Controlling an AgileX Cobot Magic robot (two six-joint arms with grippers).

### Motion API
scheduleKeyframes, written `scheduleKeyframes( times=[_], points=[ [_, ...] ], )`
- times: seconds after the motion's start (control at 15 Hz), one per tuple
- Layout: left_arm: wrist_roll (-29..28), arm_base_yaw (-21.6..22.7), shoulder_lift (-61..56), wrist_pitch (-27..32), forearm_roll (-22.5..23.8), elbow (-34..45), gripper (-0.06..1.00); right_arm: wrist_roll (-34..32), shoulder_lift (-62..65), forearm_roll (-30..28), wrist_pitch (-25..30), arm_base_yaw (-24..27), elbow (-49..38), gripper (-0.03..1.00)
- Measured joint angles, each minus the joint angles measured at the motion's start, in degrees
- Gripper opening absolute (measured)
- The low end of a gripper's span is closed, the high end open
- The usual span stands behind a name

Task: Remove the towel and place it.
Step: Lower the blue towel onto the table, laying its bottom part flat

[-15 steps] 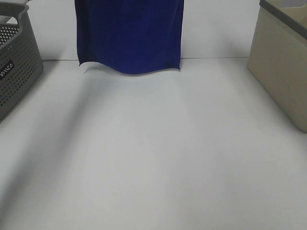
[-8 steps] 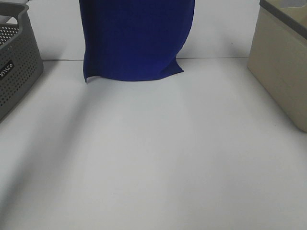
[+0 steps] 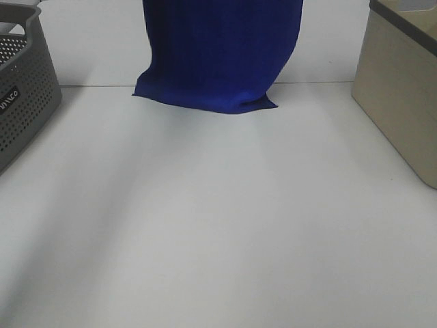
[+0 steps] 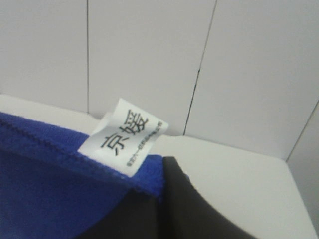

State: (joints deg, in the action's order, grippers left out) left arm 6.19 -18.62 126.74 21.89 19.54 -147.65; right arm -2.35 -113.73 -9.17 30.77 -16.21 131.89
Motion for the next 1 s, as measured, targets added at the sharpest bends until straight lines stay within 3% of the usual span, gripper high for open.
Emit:
scheduleKeyframes(
  times=[0.2,0.53,0.8,1.0],
  points=[
    [0.0,-0.1,-3.7,14.3,-4.6,0.0,0.0,8.2,1.8,9.6,9.2,-0.2,0.0,0.02],
    [0.0,-0.1,-8.7,35.2,-10.3,-0.1,0.0,10.4,5.4,16.3,22.5,-0.2,0.0,0.02],
    [0.0,-0.1,-13.0,45.1,-14.3,-0.2,0.0,10.8,10.4,21.0,32.4,-0.2,0.1,0.02],
    [0.0,-0.1,-15.4,47.4,-15.2,-0.2,0.0,10.7,12.4,23.5,37.1,-0.2,0.1,0.02]
  ],
)
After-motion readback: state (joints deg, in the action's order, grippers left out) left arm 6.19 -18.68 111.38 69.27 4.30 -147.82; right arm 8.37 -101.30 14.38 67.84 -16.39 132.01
